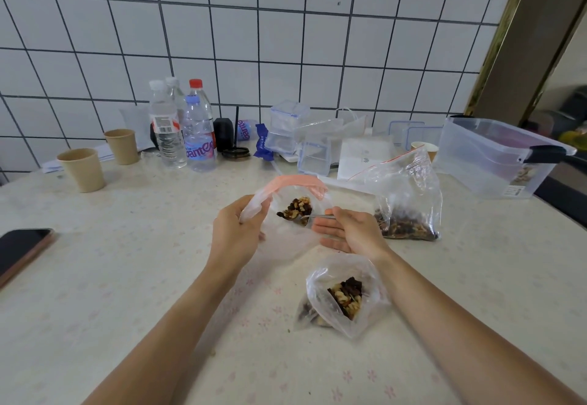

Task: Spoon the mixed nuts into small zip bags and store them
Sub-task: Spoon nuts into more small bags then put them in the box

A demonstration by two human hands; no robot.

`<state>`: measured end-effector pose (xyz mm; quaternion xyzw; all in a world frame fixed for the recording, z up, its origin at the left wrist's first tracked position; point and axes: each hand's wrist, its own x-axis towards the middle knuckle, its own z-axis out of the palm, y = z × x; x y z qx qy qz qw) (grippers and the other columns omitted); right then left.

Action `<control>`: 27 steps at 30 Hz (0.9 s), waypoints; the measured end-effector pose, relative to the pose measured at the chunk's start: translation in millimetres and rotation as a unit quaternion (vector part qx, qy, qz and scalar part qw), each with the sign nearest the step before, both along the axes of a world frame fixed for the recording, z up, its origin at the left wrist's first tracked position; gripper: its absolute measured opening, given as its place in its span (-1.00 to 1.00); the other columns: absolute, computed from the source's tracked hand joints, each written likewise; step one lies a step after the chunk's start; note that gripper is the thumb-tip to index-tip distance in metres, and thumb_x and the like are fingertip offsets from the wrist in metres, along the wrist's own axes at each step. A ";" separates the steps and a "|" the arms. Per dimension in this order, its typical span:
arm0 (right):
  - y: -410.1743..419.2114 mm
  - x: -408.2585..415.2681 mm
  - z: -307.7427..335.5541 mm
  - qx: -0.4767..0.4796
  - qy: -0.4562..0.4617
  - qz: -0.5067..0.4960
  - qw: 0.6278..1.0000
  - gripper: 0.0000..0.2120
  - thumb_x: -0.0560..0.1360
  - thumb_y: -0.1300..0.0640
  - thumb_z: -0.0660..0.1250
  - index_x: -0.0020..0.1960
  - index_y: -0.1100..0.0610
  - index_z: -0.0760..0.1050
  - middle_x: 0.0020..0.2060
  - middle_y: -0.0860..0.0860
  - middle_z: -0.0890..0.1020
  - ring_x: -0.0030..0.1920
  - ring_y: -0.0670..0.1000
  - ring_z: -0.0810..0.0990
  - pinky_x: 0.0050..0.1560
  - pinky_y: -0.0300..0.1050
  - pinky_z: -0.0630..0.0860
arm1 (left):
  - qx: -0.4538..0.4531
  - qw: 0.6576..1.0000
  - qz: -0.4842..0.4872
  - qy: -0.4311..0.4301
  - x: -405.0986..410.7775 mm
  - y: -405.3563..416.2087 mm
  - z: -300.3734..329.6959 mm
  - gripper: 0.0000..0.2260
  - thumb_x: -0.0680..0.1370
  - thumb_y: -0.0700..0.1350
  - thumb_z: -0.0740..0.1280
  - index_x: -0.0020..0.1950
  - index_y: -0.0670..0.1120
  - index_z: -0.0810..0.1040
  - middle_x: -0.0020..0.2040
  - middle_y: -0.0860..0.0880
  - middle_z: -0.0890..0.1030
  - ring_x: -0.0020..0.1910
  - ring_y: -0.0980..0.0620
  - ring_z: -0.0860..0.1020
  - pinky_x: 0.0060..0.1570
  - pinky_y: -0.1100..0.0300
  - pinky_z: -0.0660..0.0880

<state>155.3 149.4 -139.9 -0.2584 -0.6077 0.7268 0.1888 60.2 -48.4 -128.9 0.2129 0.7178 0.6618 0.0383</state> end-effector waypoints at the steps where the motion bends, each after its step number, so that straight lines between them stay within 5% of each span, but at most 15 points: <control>1: -0.3 0.0 0.0 0.005 0.001 0.005 1.000 -0.75 0.72 0.08 0.22 0.11 0.23 0.59 -0.10 0.12 0.78 -0.03 0.08 0.78 -0.19 -0.04 0.70 | 0.010 1.000 -0.003 -0.015 -0.2 0.4 -0.5 -0.86 0.62 0.17 0.37 -0.09 0.28 0.70 -0.36 0.12 0.56 -0.49 0.22 0.50 -0.37 0.28 0.48; 12: 1.9 12.3 5.5 0.017 -0.004 0.013 1.000 -0.72 0.72 0.06 0.21 0.19 0.23 0.58 -0.03 0.09 0.78 0.00 0.09 0.77 -0.27 -0.08 0.68 | 0.029 1.000 -0.009 -0.003 -3.9 -0.5 0.4 -0.77 0.65 0.09 0.36 -0.13 0.42 0.66 -0.39 0.15 0.55 -0.45 0.23 0.48 -0.43 0.42 0.43; 16: 4.2 23.7 10.5 0.029 -0.003 0.003 1.000 -0.73 0.72 0.07 0.20 0.20 0.23 0.58 -0.02 0.11 0.77 0.01 0.10 0.77 -0.24 -0.07 0.67 | 0.016 1.000 0.008 0.014 -7.2 -4.8 -0.2 -0.88 0.62 0.09 0.41 -0.09 0.28 0.68 -0.28 0.18 0.66 -0.36 0.20 0.58 -0.41 0.38 0.46; 18: 4.7 30.6 18.2 0.036 -0.001 -0.003 0.999 -0.73 0.72 0.07 0.20 0.19 0.23 0.58 -0.03 0.11 0.78 0.00 0.10 0.77 -0.21 -0.06 0.65 | -0.014 0.999 0.028 0.029 -8.7 -7.4 2.3 -0.94 0.54 0.12 0.48 -0.07 0.26 0.62 -0.19 0.21 0.69 -0.22 0.18 0.63 -0.28 0.31 0.50; 24: 2.4 68.3 58.7 0.051 0.041 0.006 0.998 -0.70 0.74 0.06 0.15 0.19 0.24 0.56 -0.03 0.17 0.77 0.01 0.14 0.77 -0.32 -0.14 0.64 | -0.111 0.979 0.073 0.155 -1.9 -20.2 15.7 -0.41 0.41 0.23 0.56 0.37 0.08 0.51 0.23 0.11 0.52 0.18 0.10 0.52 0.20 0.02 0.55; 27: 0.6 93.5 75.5 0.062 0.063 0.015 0.996 -0.68 0.74 0.05 0.14 0.17 0.25 0.55 -0.02 0.20 0.76 0.02 0.18 0.76 -0.31 -0.13 0.64 | -0.110 0.967 0.085 0.215 10.7 -26.0 26.9 -0.49 0.47 0.22 0.51 0.36 0.10 0.51 0.25 0.17 0.47 0.29 0.06 0.48 0.30 -0.08 0.52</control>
